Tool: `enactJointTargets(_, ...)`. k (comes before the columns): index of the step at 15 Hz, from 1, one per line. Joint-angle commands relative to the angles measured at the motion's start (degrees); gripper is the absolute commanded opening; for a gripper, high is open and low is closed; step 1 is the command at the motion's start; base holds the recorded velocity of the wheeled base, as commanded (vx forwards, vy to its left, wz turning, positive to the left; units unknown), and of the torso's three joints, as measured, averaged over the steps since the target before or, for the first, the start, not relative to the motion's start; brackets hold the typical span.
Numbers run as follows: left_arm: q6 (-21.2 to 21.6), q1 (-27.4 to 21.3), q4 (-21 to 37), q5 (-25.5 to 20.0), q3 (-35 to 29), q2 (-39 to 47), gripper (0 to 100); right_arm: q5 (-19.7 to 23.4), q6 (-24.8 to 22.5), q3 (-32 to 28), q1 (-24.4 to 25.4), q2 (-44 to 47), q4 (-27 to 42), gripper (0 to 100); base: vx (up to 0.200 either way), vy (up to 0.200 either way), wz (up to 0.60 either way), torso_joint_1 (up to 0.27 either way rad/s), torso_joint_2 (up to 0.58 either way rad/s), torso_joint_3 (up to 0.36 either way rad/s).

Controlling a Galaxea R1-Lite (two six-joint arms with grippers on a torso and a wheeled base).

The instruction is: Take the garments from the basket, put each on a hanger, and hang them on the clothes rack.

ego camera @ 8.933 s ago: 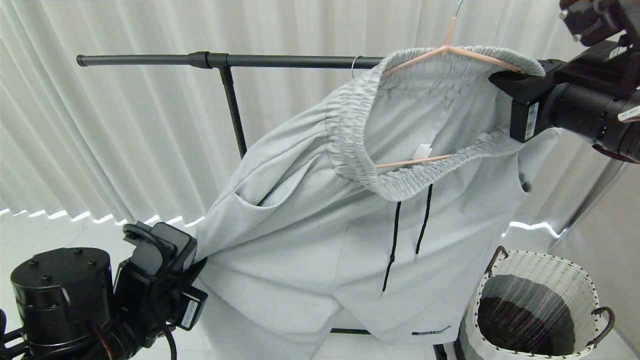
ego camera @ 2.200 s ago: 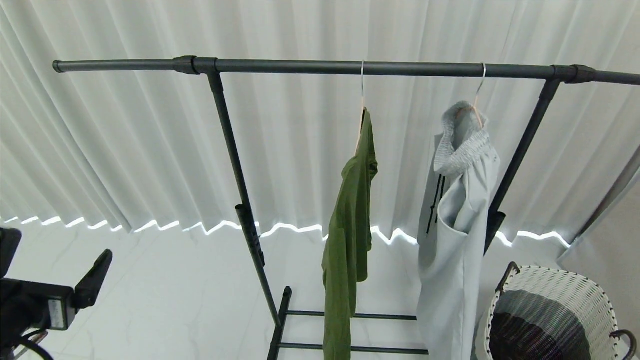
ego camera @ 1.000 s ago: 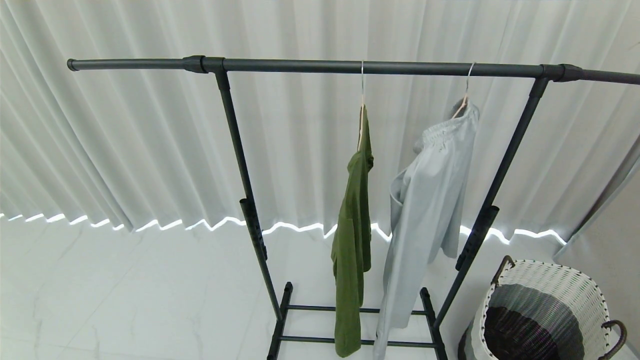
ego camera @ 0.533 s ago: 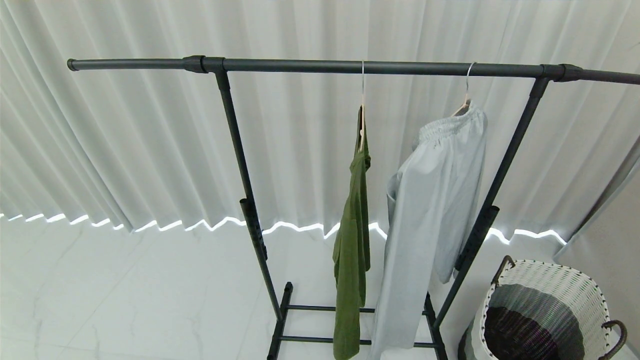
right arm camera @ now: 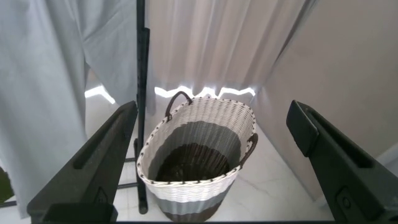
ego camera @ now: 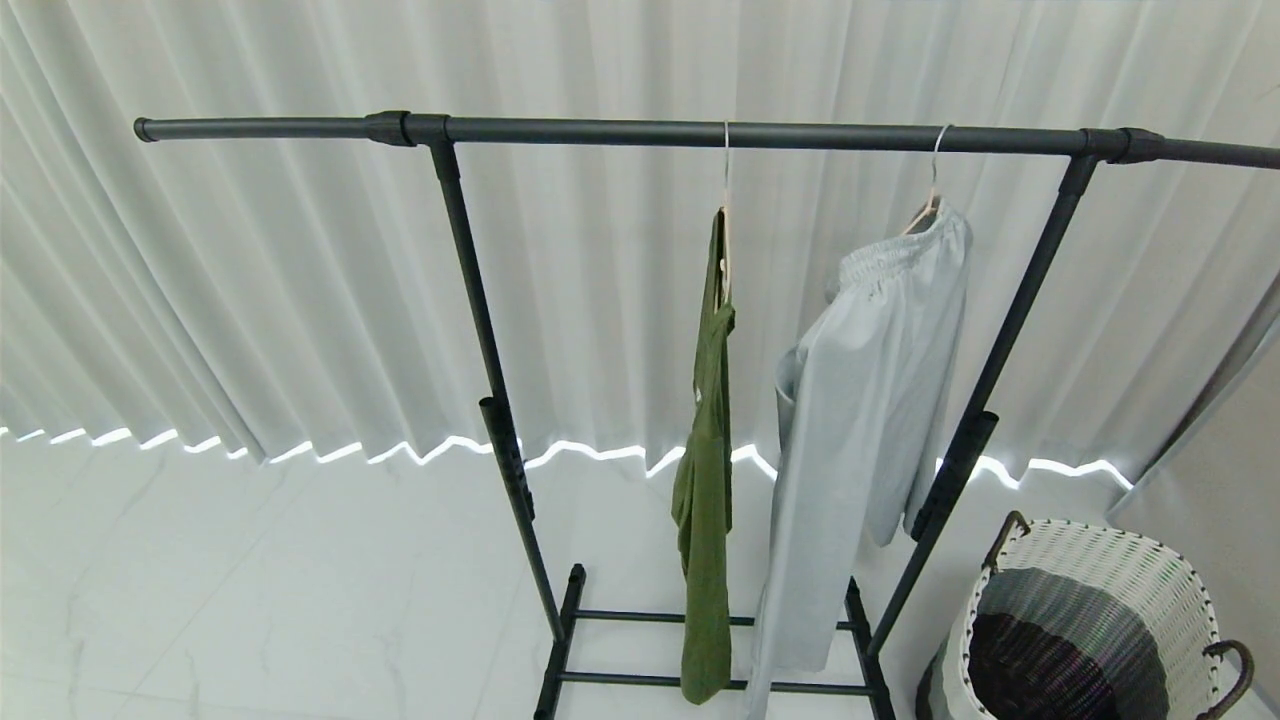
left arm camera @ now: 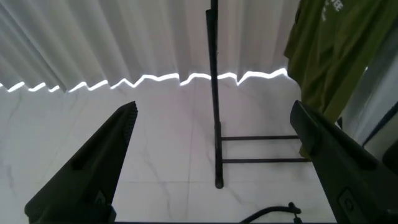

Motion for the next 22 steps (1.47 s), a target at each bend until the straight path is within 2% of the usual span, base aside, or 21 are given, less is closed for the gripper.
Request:
enactJointTargets(1, -0.08, -3.0, 0.13, 0.01, 0.01, -0.77, 100, 0.05, -0.04, 0.0, 0.07, 0.09, -0.02, 100, 0.0, 0.0, 0.0, 0.0, 0.0, 0.0)
enactJointTargets(6, -0.69, -0.63, -0.31, 0.27, 0.1, -4.46, 100, 0.14, -0.21, 0.0, -0.02, 0.09, 0.07, 100, 0.0, 0.0, 0.0, 0.0, 0.0, 0.0)
enactJointTargets(8, -0.43, -0.63, -0.31, 0.27, 0.1, -4.82, 100, 2.6, -0.04, 0.0, -0.02, 0.09, 0.07, 100, 0.0, 0.0, 0.0, 0.0, 0.0, 0.0)
enactJointTargets(11, -0.6, -0.63, -0.05, 0.36, 0.1, -4.82, 100, 14.99, 1.99, 0.0, -0.02, 0.0, 2.44, 100, 0.0, 0.0, 0.0, 0.0, 0.0, 0.0)
enactJointTargets(12, -0.6, -0.63, -0.05, 0.36, 0.01, -4.82, 100, 15.87, 2.34, -0.26, 0.16, 0.09, 4.29, 100, 0.0, 0.0, 0.0, 0.0, 0.0, 0.0)
enactJointTargets(22, -0.6, -0.63, -0.05, 0.36, 0.01, -4.82, 100, 15.61, 3.83, -0.26, 0.16, 0.0, 4.11, 100, 0.0, 0.0, 0.0, 0.0, 0.0, 0.0)
